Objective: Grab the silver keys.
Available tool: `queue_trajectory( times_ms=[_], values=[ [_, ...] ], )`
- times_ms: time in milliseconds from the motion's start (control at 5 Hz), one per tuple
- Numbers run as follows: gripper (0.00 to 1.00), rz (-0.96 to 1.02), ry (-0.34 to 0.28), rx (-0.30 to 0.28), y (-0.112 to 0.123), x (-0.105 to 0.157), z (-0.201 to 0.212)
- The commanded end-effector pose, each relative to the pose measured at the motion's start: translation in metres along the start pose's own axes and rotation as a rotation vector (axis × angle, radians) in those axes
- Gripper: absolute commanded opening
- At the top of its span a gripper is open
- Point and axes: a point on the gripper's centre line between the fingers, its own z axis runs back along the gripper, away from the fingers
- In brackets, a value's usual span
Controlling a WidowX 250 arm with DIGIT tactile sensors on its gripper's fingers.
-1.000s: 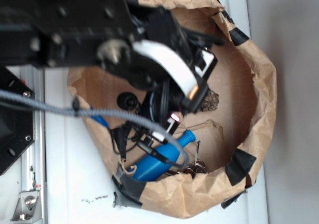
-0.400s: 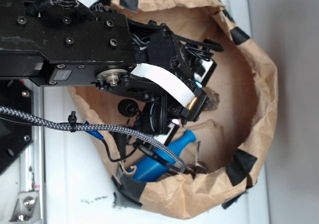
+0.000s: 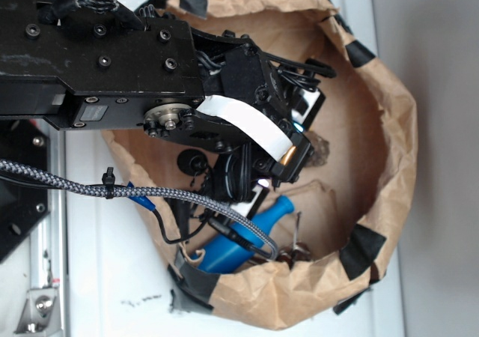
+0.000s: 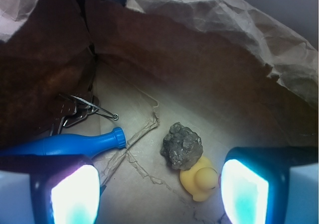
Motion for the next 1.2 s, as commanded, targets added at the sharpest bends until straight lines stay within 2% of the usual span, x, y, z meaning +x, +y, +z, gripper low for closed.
queue_trajectory(
  times_ms=[0, 400, 600, 1000],
  values=[
    [1.00, -0.256, -0.010, 0.006, 0.001, 0.016, -0.013],
    [1.00, -0.645, -0.101, -0.304, -0.016, 0.029, -0.034],
    [1.00, -0.700, -0.172, -0.455, -0.026, 0.041, -0.038],
    [1.00, -0.876, -0.262, -0.518, -0.050, 0.031, -0.047]
  ],
)
